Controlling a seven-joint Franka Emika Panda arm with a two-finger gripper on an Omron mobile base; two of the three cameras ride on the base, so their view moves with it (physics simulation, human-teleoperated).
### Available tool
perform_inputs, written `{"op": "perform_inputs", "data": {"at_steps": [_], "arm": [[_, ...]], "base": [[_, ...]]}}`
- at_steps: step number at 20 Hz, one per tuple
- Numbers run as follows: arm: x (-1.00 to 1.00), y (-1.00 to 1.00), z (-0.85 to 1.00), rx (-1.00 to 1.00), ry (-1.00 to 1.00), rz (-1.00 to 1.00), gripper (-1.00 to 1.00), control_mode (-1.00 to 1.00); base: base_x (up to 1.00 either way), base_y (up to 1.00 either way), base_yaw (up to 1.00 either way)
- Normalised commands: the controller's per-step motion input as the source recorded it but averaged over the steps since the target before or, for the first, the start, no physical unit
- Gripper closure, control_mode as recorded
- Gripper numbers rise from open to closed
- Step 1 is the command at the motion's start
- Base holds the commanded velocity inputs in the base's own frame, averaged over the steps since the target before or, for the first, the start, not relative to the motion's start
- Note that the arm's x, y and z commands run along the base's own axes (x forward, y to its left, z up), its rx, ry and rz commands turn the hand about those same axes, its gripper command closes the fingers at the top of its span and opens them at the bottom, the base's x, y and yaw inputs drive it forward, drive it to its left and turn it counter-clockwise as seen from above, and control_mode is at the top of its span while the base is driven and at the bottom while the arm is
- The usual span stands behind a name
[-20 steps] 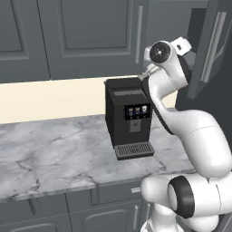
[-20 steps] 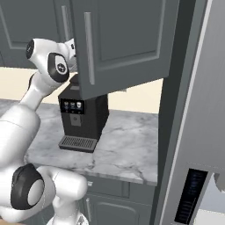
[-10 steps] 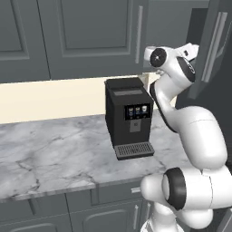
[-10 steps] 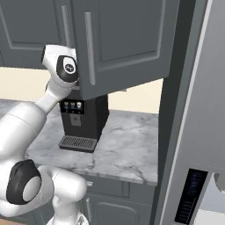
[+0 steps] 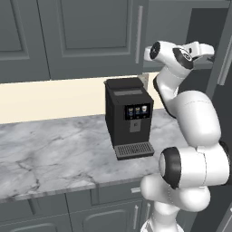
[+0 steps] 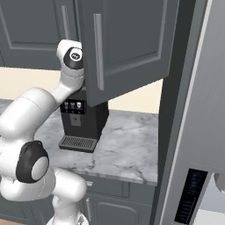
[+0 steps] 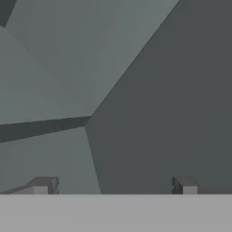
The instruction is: Open the cabinet directly in front. Then move the beer and the mug to the dining counter with the candle on it.
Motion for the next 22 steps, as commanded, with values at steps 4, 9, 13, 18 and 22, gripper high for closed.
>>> {"op": "perform_inputs", "data": {"at_steps": [4, 9, 13, 18, 22], "arm": [[-0.22, -0.87, 0.00, 0.12, -0.05, -0.15, -1.00, -1.00], [-0.20, -1.00, 0.00, 0.22, -0.15, -0.11, -1.00, -1.00], [0.04, -0.45, 0.00, 0.08, -0.08, 0.01, -1.00, -1.00], [-0.81, 0.62, -0.09, 0.04, -0.25, 0.17, -1.00, -1.00], [-0.97, 1.00, -0.29, 0.10, -0.23, 0.31, -1.00, -1.00]], "base": [[0.00, 0.00, 0.00], [0.00, 0.00, 0.00], [0.00, 0.00, 0.00], [0.00, 0.00, 0.00], [0.00, 0.00, 0.00]]}}
